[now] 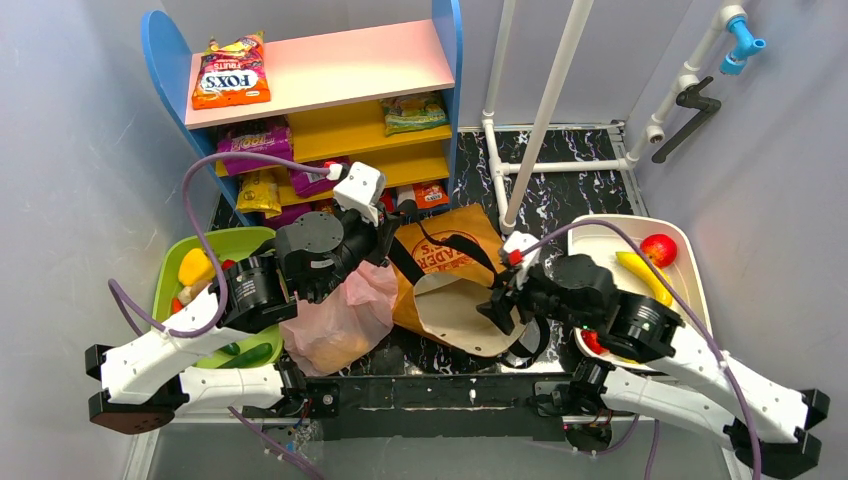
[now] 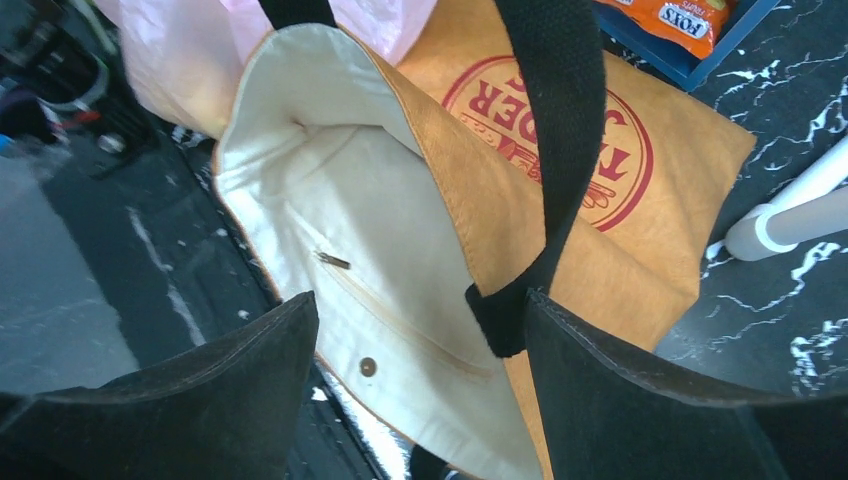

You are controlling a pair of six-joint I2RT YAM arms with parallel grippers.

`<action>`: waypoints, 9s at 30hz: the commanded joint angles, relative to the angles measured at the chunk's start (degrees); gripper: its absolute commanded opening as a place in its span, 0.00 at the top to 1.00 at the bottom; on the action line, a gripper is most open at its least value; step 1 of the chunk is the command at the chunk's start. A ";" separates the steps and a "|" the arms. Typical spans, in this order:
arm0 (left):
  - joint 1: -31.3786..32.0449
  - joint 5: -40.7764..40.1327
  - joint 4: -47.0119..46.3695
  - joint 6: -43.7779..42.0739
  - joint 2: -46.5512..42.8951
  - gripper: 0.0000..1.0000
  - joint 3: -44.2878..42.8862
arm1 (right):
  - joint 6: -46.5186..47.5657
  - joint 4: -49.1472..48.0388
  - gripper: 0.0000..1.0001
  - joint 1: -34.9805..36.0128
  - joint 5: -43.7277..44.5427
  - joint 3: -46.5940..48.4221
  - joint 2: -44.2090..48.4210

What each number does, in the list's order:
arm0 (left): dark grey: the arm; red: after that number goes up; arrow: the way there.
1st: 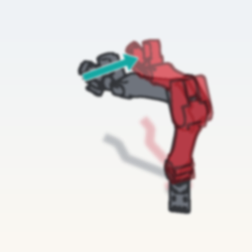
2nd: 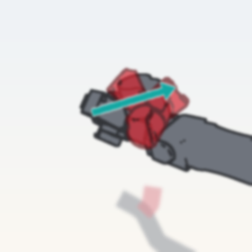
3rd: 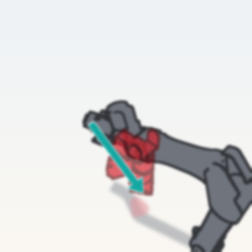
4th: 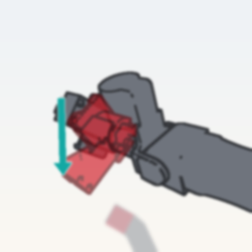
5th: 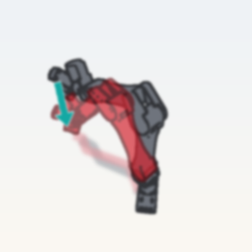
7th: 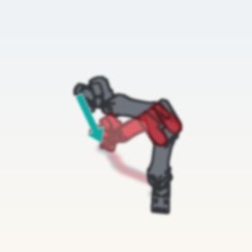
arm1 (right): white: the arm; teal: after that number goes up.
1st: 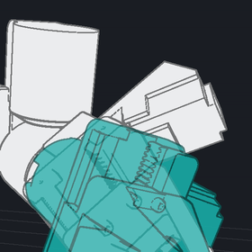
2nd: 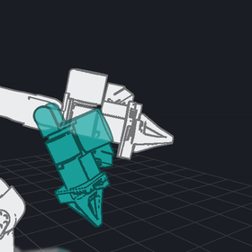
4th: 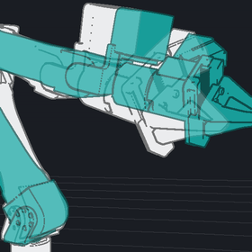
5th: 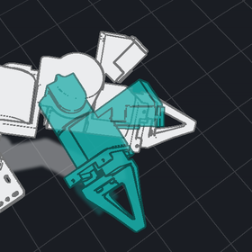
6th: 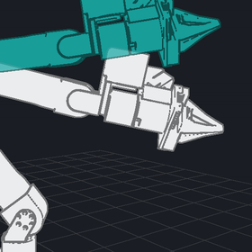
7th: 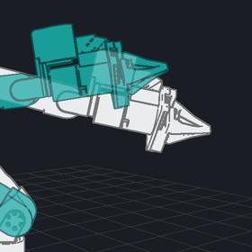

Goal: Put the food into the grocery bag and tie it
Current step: Adjust the grocery bag at the center of the board, then pick up the grocery bag from the center of the board, then place the grocery bag at the grocery bag.

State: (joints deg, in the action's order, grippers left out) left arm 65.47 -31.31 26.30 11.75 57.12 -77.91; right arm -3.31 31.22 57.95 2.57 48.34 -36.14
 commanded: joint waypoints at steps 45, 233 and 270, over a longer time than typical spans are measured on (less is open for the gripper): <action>0.27 11.88 7.86 6.23 -3.94 0.02 -0.17 | -15.56 30.47 0.99 6.76 51.95 72.37 -47.59; -33.96 15.82 25.82 6.05 -1.07 1.00 17.38 | -42.15 25.18 0.99 -22.36 -4.66 54.66 -48.16; -33.92 60.05 23.42 15.93 2.04 1.00 -40.12 | -44.50 28.79 0.99 -20.03 -3.16 73.26 -64.25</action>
State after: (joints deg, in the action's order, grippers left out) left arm 31.94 18.98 61.34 22.57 59.24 -119.55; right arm -47.03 63.02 37.63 -0.23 118.87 -99.46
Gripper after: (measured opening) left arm 0.040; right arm 0.057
